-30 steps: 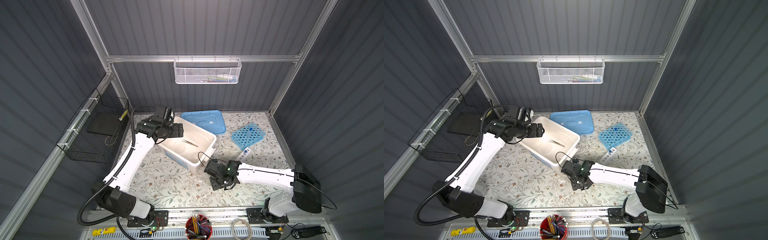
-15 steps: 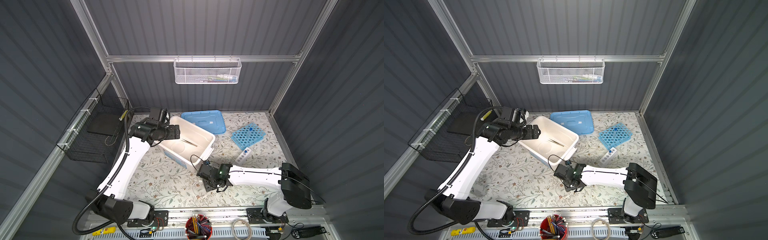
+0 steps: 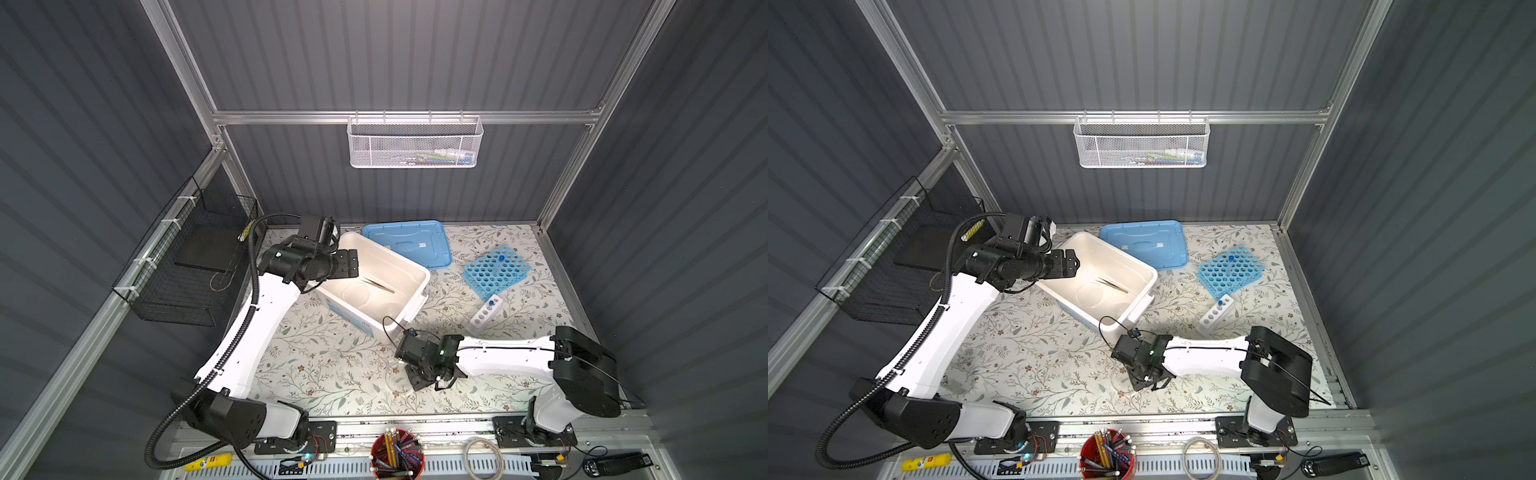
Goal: Organize the chemistry lab equipment
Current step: 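Lower the right gripper onto the clear dish rim on the table and grip it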
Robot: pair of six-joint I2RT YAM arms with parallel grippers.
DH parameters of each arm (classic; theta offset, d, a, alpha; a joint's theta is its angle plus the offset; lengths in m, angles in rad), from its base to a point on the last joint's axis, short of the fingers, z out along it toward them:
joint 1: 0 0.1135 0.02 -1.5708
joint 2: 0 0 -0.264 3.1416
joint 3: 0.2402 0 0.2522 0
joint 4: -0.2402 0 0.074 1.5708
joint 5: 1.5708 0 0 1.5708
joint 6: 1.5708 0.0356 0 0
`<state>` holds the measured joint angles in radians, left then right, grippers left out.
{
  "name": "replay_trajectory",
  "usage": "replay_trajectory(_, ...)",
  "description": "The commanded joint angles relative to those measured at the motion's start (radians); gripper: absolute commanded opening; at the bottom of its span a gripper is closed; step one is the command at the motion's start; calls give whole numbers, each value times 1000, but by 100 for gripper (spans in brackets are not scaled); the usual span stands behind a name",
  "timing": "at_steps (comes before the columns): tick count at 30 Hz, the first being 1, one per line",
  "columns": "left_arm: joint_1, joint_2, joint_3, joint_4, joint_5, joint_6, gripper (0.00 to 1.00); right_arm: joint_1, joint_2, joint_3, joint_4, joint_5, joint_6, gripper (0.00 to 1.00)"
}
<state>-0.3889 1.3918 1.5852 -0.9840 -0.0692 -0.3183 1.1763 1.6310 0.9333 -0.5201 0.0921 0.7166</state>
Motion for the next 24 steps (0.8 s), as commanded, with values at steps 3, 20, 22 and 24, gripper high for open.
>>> replay_trajectory(3, 7, 25, 34, -19, -17, -5, 92, -18, 25, -38, 40, -24, -31, 49)
replay_trajectory(20, 8, 55, 64, -24, -24, -1, 91, -69, 30, -65, -21, -4, -33, 24)
replay_trajectory(22, 7, 56, 64, -21, -21, -1, 91, -69, 13, -76, -32, 14, -26, 20)
replay_trajectory(24, 7, 56, 62, -18, -19, -1, 91, -73, 6, -82, -36, 19, -26, 15)
